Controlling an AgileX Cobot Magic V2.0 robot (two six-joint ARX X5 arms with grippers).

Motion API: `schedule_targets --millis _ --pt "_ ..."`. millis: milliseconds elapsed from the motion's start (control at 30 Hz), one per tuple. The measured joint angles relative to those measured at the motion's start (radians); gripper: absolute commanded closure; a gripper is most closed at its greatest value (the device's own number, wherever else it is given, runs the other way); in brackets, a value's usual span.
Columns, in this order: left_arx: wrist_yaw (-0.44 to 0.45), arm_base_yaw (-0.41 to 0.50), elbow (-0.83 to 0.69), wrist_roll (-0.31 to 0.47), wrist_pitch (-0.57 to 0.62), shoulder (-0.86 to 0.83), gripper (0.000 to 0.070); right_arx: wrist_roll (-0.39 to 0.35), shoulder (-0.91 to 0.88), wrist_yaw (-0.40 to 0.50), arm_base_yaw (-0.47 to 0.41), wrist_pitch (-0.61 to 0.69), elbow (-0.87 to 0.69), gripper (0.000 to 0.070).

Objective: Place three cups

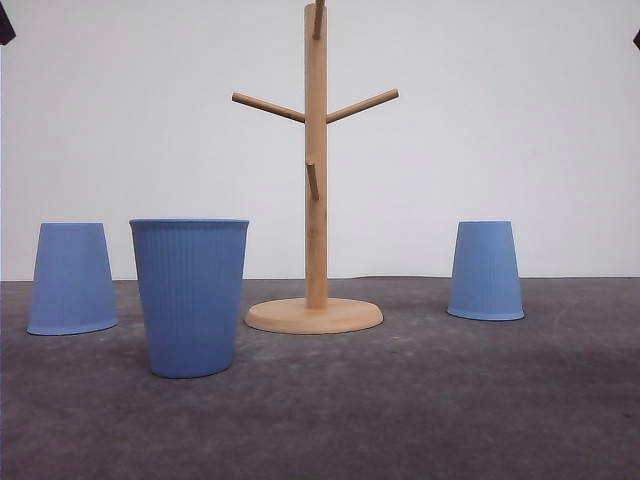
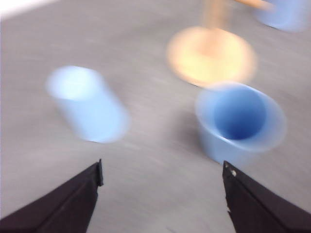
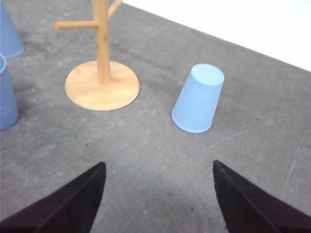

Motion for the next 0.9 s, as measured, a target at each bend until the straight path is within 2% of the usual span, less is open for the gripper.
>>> schedule_targets --millis 67,267,367,500,600,667,900 --pt "0.000 0.019 0.000 -0.040 0.044 0.020 0.0225 0.000 0.000 0.000 0.000 0.012 0.000 0.0255" --pt "0.103 0.120 0.000 -0.189 0.105 0.144 0.0223 0.000 0.000 0.000 0.000 0.027 0.000 0.0255" --pt "0.135 0.165 0.007 -0.234 0.119 0.227 0.0208 0.000 0.000 0.000 0.000 0.027 0.000 0.0255" --pt "0.161 0.205 0.055 -0.256 0.120 0.351 0.0108 0.000 0.000 0.000 0.000 0.027 0.000 0.0255" --pt "0.181 0.225 0.123 -0.262 0.117 0.451 0.0089 0.000 0.000 0.000 0.000 0.027 0.000 0.0255" --pt "0.182 0.238 0.174 -0.264 0.101 0.520 0.0051 0.000 0.000 0.000 0.000 0.027 0.000 0.0255" --pt "0.182 0.261 0.358 -0.251 0.031 0.735 0.0016 0.001 0.000 0.000 0.000 0.027 0.000 0.0255"
